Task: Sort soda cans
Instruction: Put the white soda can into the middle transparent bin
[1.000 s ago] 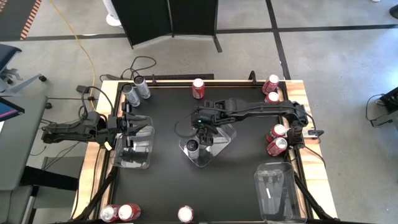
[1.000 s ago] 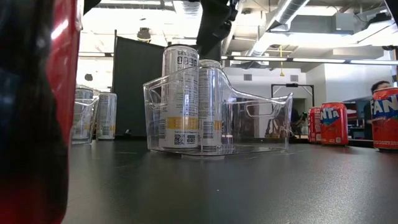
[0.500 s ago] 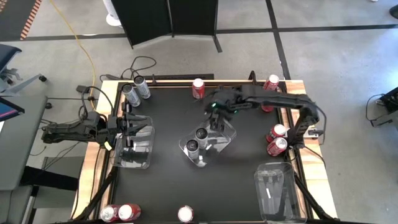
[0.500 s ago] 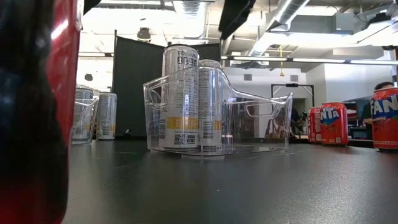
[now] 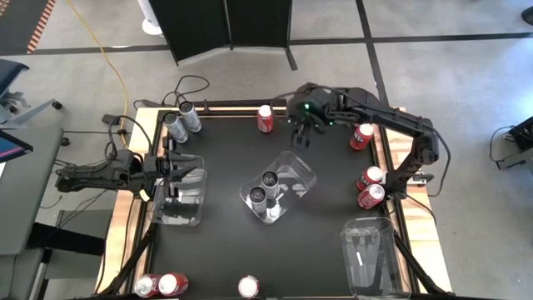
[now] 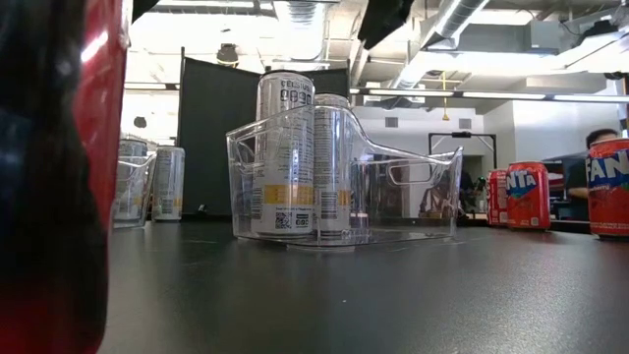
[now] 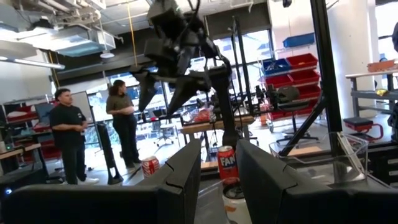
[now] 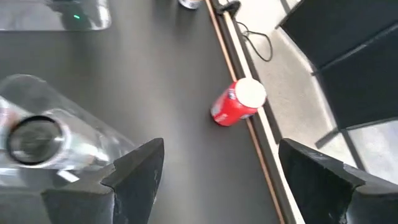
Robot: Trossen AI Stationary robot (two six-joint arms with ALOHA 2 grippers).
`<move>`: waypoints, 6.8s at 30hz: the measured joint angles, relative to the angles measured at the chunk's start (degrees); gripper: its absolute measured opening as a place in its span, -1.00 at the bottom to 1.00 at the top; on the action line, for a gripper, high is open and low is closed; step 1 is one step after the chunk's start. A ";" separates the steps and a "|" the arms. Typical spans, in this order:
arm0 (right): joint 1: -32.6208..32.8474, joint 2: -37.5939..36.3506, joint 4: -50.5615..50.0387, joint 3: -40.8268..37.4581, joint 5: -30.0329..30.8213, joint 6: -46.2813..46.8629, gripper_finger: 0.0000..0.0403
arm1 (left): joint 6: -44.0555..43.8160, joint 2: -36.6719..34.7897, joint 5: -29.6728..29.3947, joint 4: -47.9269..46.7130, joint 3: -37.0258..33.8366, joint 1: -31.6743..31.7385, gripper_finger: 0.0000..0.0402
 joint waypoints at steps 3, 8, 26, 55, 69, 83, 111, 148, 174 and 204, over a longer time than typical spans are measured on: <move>-2.09 0.24 1.46 0.00 -0.48 -2.49 0.64 | -0.43 0.00 -0.02 0.83 0.00 0.00 -0.50; -5.49 0.40 4.87 0.00 -3.66 -7.27 0.64 | -1.56 0.00 -7.24 1.34 0.02 -0.02 -0.49; -10.73 0.40 7.02 -0.04 -10.73 -14.82 0.64 | 1.18 11.74 -26.68 13.88 3.42 0.00 0.35; -20.10 0.00 10.39 -0.21 -24.56 -17.44 0.64 | -6.09 72.41 -37.37 -79.47 87.91 25.41 0.32; -20.08 0.01 11.01 -6.75 -27.43 -21.29 0.64 | -5.56 75.99 -38.14 -93.48 95.19 37.89 0.32; -19.71 0.03 11.71 -8.81 -31.84 -21.48 0.64 | -16.38 84.26 -14.38 -96.77 94.79 59.61 0.59; -18.55 0.03 11.98 -13.59 -31.97 -22.13 0.64 | -16.58 97.37 -6.56 -99.35 92.24 61.54 0.85; -18.38 0.03 14.02 -14.32 -33.33 -21.64 0.64 | -17.14 97.39 -1.03 -99.56 92.24 63.08 0.85; -18.38 0.03 14.84 -14.32 -33.39 -22.71 0.64 | -16.48 97.39 -2.30 -100.43 92.24 62.01 0.85; -18.38 0.05 18.16 -14.32 -33.40 -21.58 0.64 | -13.68 83.41 1.75 -81.49 70.97 66.03 0.85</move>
